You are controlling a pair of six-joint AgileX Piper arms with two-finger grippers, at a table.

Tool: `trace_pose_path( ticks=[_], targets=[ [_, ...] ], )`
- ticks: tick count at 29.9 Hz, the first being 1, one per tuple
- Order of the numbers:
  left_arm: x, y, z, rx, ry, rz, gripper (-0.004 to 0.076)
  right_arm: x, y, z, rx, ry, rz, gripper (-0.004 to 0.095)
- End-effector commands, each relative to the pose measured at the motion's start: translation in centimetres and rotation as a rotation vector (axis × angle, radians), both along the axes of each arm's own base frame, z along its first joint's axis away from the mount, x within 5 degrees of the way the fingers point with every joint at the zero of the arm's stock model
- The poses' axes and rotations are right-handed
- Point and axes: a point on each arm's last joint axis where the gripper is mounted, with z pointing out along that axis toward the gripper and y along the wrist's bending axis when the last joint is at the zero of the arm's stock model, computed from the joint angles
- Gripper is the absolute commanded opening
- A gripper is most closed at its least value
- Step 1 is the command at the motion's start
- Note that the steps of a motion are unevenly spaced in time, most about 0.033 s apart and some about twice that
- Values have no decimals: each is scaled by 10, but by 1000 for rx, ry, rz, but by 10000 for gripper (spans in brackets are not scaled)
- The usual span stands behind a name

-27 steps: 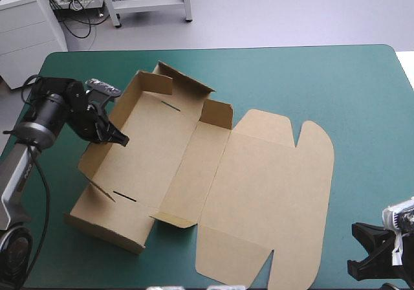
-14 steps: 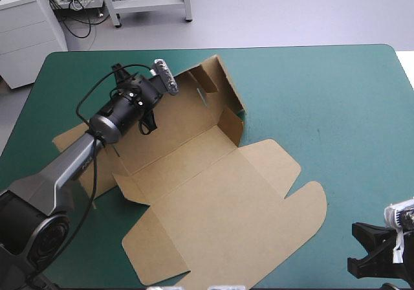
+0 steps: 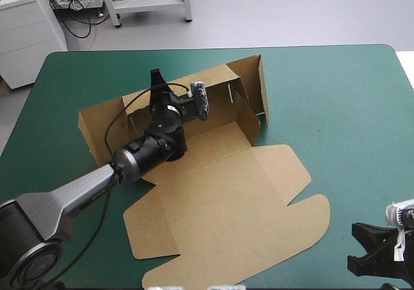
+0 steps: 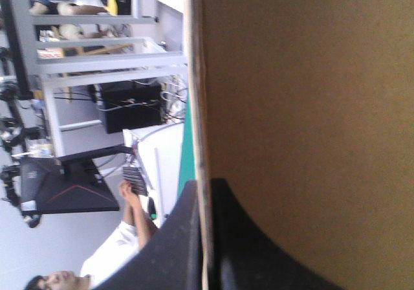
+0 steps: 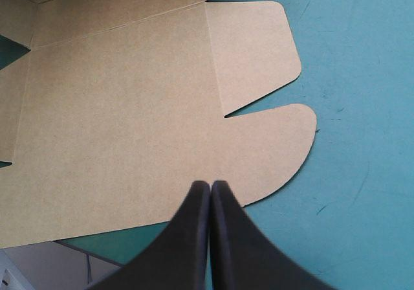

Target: Fold the box

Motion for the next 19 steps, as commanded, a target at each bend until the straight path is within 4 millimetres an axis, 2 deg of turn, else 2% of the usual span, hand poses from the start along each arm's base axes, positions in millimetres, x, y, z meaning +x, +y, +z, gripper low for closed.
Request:
trace_pose_path(
  ticks=[1,9,14,19],
  targets=[
    [-25,-8,13,-30,-194,-108,-32,1,0,6,7,-16,-7,-18],
    [-60,-24,-5,1,-355,-235,-32,2,-1,7,10,-26,-17,-18],
    [-65,-29,-9,-51,-338,-254,-32,2,-1,7,10,-26,-17,-18],
    [-70,-35,-6,-98,-296,-356,-32,2,-1,7,7,-27,-19,-18]
  ],
)
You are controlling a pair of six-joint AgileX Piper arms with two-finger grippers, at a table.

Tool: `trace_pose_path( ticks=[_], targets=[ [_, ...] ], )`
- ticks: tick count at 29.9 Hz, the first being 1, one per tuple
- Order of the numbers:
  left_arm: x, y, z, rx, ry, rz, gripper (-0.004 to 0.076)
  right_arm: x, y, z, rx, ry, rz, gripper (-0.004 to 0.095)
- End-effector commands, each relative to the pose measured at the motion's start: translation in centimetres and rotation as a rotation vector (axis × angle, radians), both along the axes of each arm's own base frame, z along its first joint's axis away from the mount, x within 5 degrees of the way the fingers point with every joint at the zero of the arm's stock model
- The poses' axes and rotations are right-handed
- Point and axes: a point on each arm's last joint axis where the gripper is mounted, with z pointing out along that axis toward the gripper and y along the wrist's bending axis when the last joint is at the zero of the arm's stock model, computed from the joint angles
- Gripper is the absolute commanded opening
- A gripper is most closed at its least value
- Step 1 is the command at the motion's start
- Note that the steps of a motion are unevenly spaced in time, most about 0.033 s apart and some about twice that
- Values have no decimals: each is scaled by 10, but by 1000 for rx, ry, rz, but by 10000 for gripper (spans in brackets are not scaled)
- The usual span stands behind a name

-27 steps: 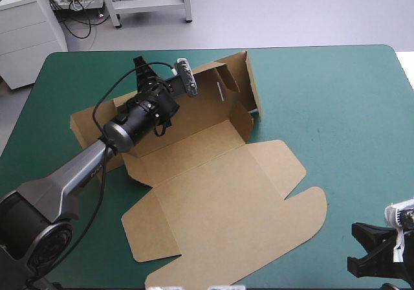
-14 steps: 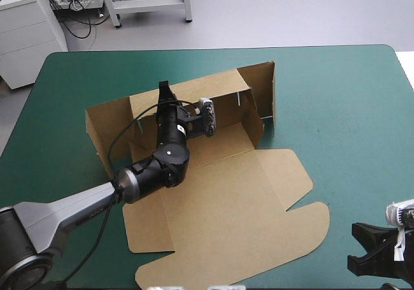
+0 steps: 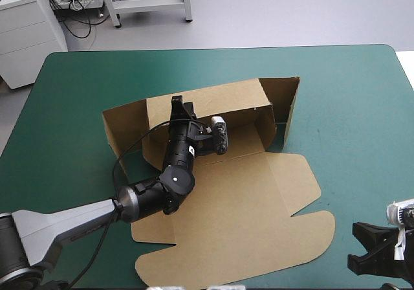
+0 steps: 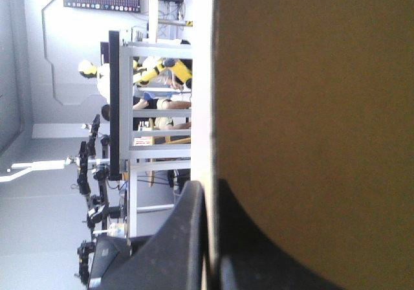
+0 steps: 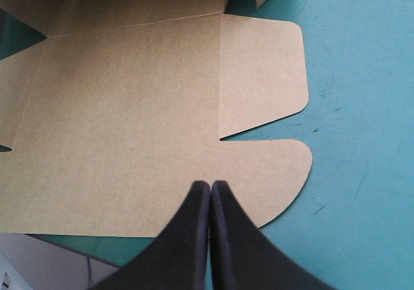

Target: Fold the box

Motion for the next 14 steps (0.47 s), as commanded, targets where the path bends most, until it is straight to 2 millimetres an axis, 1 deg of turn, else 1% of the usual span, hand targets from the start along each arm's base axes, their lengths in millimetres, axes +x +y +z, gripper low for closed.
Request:
trace_pose_path(
  ticks=[1,8,11,14],
  targets=[
    [-9,-7,26,-50,-57,-135,-32,2,-1,7,2,-30,-10,-18],
    [-8,-4,27,-45,-78,-97,-32,2,-1,7,0,-36,-13,-18],
    [-15,-7,30,-41,-108,-75,-32,2,-1,7,0,-36,-13,-18],
    [-28,-15,33,-43,-130,-89,-32,2,-1,7,1,-37,-13,-18]
  ],
)
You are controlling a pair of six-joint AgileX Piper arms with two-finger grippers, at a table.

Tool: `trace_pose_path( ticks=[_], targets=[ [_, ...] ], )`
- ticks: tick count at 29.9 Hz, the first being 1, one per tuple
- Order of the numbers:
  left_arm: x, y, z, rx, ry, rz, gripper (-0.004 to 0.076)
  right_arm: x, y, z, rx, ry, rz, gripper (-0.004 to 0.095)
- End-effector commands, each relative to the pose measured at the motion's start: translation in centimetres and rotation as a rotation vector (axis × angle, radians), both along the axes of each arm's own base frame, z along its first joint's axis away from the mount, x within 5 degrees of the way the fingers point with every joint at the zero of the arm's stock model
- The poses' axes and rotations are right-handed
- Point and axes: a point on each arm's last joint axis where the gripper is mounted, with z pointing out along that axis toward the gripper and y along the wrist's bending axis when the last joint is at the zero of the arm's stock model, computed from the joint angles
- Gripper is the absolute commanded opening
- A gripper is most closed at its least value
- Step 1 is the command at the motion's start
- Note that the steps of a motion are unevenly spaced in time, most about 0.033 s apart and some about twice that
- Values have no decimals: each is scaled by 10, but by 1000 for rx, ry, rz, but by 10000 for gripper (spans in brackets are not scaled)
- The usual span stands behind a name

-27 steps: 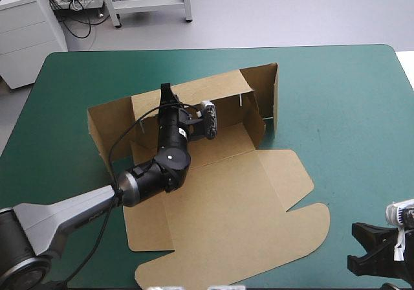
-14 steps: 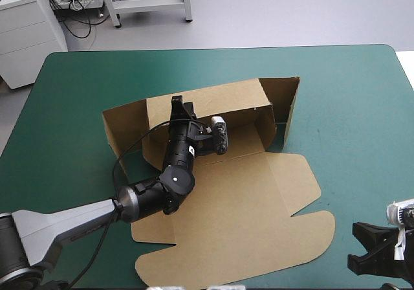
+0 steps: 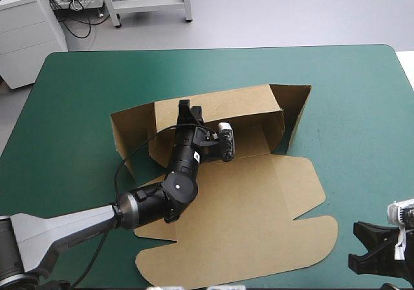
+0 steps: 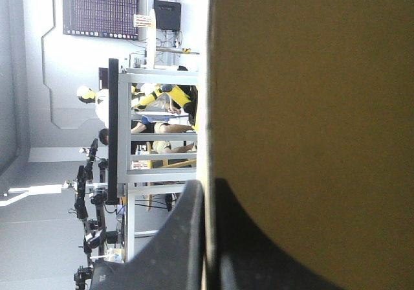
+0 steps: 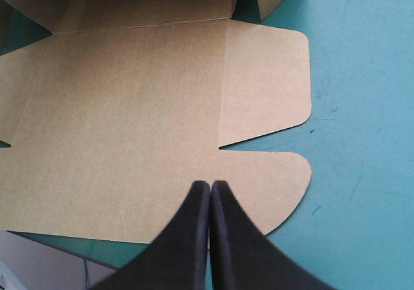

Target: Fold the box

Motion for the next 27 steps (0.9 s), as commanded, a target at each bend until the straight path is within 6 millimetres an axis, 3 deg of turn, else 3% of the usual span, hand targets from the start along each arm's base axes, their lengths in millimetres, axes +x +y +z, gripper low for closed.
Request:
trace_pose_path(
  ticks=[1,9,17,23,27],
  targets=[
    [-18,-8,28,-34,-124,-40,-32,2,0,7,6,-34,-8,-18],
    [-48,-17,42,-78,-172,-72,-32,2,0,7,6,-34,-8,-18],
    [-65,0,65,-166,-96,-93,-32,1,1,7,13,-30,-2,-18],
    [-68,-2,63,-149,-62,-125,-32,1,1,7,14,-29,-2,-18],
    [-84,-14,59,-168,-4,-219,-32,1,1,7,15,-26,-4,-18]
  ],
)
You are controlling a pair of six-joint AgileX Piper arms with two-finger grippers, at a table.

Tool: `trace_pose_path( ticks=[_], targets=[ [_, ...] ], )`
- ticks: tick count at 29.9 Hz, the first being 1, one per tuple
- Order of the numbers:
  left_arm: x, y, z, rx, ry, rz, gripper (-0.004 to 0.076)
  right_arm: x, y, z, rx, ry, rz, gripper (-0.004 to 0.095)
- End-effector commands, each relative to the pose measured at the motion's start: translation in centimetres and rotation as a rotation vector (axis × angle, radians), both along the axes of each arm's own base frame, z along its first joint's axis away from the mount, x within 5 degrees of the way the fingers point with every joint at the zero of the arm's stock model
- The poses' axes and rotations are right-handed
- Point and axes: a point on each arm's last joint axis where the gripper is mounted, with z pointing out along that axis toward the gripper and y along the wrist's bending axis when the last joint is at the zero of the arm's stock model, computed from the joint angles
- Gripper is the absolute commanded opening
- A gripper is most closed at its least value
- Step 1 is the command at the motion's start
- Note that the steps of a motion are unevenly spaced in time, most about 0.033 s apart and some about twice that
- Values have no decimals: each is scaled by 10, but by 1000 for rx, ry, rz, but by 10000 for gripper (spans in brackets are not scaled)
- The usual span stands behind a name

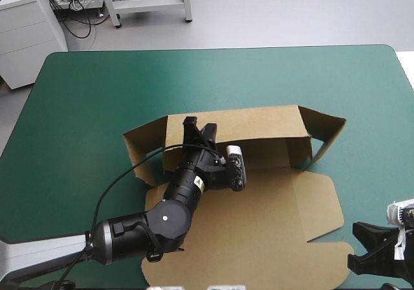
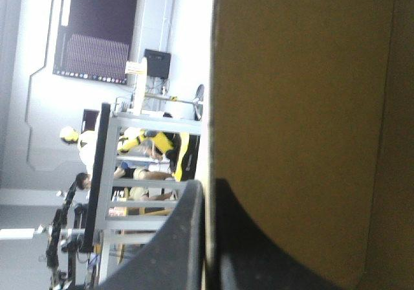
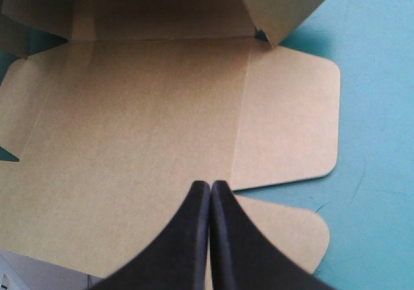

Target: Fold the box

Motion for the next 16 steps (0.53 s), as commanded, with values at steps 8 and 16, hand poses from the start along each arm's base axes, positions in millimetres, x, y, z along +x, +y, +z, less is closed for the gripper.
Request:
trace_pose_path(
  ticks=[8,16],
  targets=[
    [-21,1,20,-68,9,-25,-32,1,1,7,17,-21,2,-18],
    [-9,7,21,-13,-27,5,-32,1,1,7,19,-20,3,-18]
  ],
)
